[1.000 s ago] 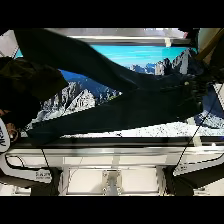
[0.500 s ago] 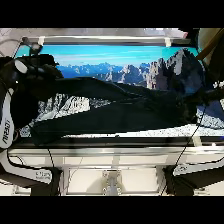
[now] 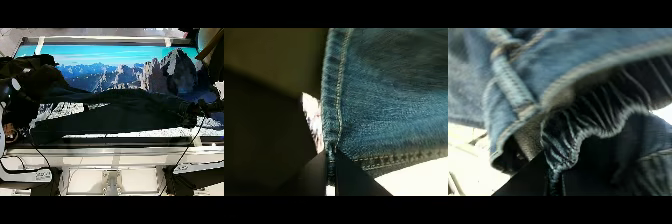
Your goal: Fold the clothes and pants, and hang the long-sleeved shirts on hangers.
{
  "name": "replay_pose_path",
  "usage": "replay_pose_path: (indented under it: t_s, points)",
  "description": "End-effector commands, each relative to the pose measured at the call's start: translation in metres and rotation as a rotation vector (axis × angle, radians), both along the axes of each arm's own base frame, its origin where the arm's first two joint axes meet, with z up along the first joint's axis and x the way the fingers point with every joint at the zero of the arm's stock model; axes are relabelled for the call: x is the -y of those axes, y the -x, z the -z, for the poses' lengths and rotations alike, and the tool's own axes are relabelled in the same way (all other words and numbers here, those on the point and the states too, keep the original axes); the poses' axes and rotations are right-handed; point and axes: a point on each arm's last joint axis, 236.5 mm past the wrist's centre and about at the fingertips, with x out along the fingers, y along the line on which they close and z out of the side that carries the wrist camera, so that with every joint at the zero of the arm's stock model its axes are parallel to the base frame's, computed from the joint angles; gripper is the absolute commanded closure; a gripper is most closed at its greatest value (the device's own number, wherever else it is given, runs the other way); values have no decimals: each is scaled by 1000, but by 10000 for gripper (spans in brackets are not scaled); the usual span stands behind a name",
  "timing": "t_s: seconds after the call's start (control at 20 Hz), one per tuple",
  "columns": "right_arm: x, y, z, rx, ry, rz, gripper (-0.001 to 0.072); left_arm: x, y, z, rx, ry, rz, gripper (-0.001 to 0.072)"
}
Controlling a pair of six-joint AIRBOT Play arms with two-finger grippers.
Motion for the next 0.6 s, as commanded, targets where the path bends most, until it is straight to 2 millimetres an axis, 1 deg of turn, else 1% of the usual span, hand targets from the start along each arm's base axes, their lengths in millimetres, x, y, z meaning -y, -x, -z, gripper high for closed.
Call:
replay_pose_path:
  t_s: [0.0, 0.1, 0.2, 0.25, 0.3, 0.35, 0.4, 0.45, 0.5, 0.55]
  points:
    - [19, -2, 11, -18, 67, 73, 673, -13, 25, 19, -58, -21, -43, 692]
    - [26, -10, 13, -13, 89, 120, 673, -18, 26, 20, -42, -25, -113, 692]
    - [25, -9, 13, -34, 78, 145, 671, -20, 24, 14, -12, -9, -191, 684]
    - [22, -7, 10, -50, 63, 149, 638, -19, 18, 5, 16, -12, -185, 584]
    - [20, -5, 5, -57, 54, 137, 501, -18, 3, -14, 89, -26, -170, 403]
    - [19, -3, -4, -65, 43, 123, 383, -18, -19, -43, 204, -40, -152, 224]
    - [21, -5, -16, -65, 43, 118, 365, -15, -47, -82, 361, -37, -139, 165]
    - [27, -11, -28, -53, 62, 138, 365, -8, -71, -118, 496, 9, -148, 172]
    - [37, -22, -39, -32, 92, 178, 365, 1, -87, -139, 553, 66, -157, 187]
    - [44, -37, -49, 13, 127, 211, 365, 5, -96, -138, 510, 99, -158, 190]
